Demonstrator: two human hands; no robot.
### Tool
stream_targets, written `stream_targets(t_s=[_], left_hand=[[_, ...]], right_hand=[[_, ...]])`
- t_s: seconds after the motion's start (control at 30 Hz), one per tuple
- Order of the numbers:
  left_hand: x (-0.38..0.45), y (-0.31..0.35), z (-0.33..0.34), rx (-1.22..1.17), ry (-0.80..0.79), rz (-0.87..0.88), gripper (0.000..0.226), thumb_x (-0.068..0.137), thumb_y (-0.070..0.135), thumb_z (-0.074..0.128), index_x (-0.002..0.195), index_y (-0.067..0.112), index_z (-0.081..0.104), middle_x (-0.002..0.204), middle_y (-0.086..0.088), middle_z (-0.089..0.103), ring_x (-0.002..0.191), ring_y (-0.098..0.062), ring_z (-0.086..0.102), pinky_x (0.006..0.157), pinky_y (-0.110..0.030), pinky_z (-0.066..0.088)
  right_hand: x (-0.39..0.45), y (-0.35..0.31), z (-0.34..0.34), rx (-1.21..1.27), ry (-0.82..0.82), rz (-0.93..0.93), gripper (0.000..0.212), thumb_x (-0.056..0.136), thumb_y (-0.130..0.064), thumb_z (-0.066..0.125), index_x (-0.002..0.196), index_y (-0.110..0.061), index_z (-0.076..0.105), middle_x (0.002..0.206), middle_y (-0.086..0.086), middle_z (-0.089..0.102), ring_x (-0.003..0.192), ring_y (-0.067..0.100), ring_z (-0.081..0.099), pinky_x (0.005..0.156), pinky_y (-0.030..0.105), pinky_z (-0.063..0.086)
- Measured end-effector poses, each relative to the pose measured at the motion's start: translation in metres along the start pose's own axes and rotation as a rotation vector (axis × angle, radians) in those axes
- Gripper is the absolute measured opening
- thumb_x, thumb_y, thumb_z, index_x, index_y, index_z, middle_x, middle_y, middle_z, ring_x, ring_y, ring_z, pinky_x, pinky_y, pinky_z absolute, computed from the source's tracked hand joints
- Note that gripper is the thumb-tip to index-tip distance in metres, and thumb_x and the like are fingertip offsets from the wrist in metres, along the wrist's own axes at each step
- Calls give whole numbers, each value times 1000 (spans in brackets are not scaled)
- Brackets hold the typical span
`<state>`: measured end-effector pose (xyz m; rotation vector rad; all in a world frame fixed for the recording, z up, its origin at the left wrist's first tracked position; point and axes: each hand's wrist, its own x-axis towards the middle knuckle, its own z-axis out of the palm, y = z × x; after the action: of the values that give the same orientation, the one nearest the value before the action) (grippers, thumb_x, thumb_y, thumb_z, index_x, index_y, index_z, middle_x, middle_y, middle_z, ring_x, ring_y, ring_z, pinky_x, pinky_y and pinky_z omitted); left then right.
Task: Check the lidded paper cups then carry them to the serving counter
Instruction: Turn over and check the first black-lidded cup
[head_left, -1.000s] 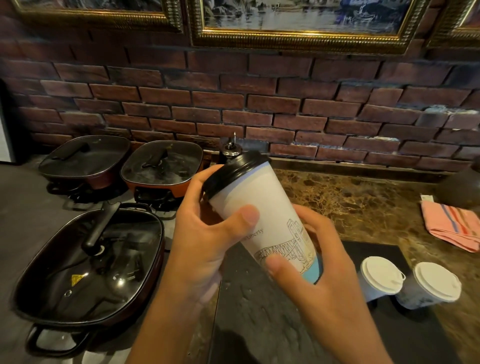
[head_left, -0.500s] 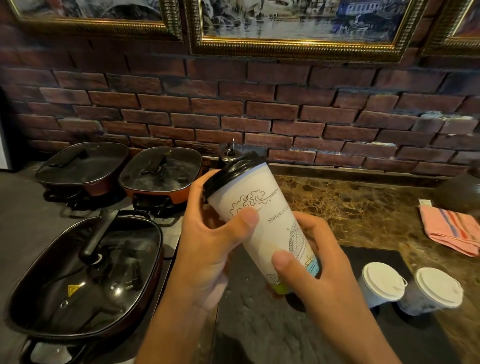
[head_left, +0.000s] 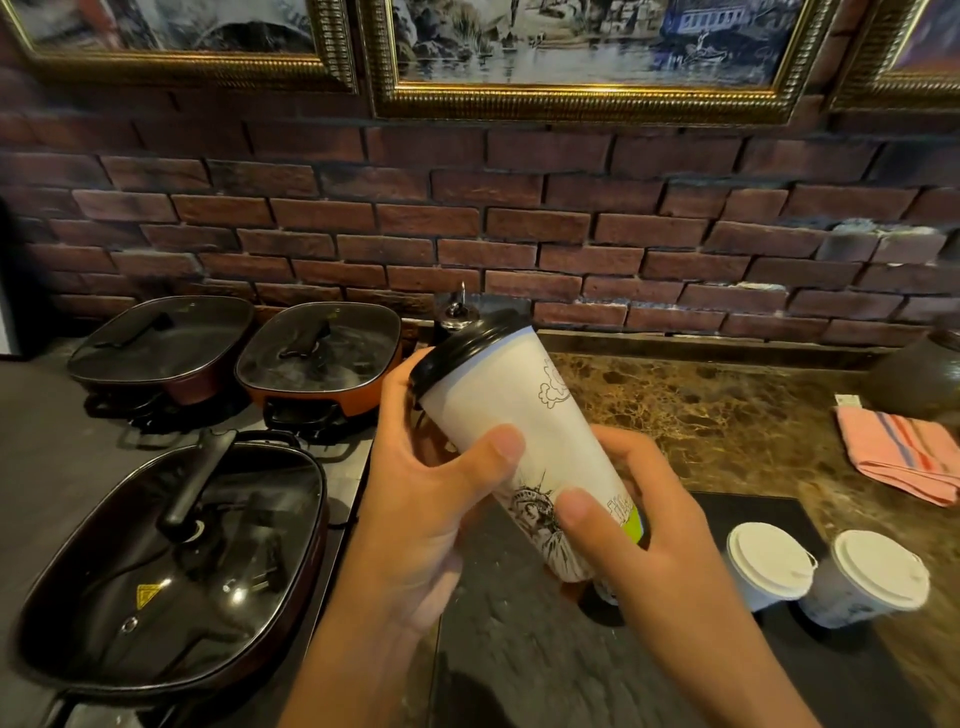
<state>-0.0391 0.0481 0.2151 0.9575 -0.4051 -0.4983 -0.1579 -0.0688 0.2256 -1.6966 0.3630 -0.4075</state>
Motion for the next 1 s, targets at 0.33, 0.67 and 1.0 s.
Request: stream_targets(t_s=[0.33,0.67,1.0], left_hand=[[-3,1,2,-50,-127,25,79,48,34,99,116,48,62,104,-9,73,83,-29,73,47,-35,58],[6,-17,-5,568,9,262,91,65,13,92,133,50,44,130,19,57,123,-13,59,94,-46,57],[22,-66,-20,947,44,207,119,70,22,92,138,75,10,146,17,52,132,-5,52,108,-40,47]], right_hand=[[5,16,4,1124,-515,474,65,79,-57,70,126,-12,66,94,23,63,53,21,64,35,21,51],[33,20,-13,-89,72,-121,54,87,-63,47,133,-37,52,122,-16,67,110,-1,65,84,23,58],[69,69,5,187,16,-20,44,89,-50,51,128,-32,58,121,-16,70,114,2,65,94,31,53]])
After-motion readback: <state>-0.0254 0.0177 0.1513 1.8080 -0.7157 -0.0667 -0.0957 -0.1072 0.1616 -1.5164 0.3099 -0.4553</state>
